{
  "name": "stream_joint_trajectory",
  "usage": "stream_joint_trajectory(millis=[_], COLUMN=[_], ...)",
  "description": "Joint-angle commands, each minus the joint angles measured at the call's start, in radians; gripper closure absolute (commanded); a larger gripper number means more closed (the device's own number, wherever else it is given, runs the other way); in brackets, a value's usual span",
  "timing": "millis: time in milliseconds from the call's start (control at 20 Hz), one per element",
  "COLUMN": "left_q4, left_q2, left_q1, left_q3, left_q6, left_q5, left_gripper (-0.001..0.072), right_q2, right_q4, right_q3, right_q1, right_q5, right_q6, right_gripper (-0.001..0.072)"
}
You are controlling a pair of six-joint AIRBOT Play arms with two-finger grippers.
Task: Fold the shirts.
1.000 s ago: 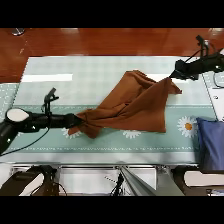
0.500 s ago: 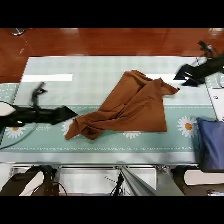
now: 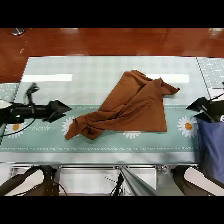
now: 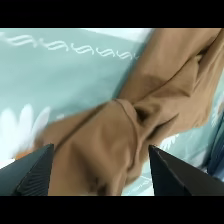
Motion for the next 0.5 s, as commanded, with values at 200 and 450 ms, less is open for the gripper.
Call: stream_joint_trajectory(millis=[200, 450], left_q4=[0.072, 0.078], left_q2=[-0.346, -0.408], left_q1=[-0.235, -0.279], left_q3=[0.26, 0.318], left_q6=[-0.02, 0.051], left_q5=[-0.045, -0.325], left_gripper=[0.0004, 0.0006], right_q2=[0.028, 0.028], right_q4=[0.072, 0.055], right_q3=[-0.094, -0.096], right_q1=[0.015, 0.015], right_q5=[0.072, 0.068], right_q6=[-0.105, -0.105], right_gripper=[0.0082, 0.0082])
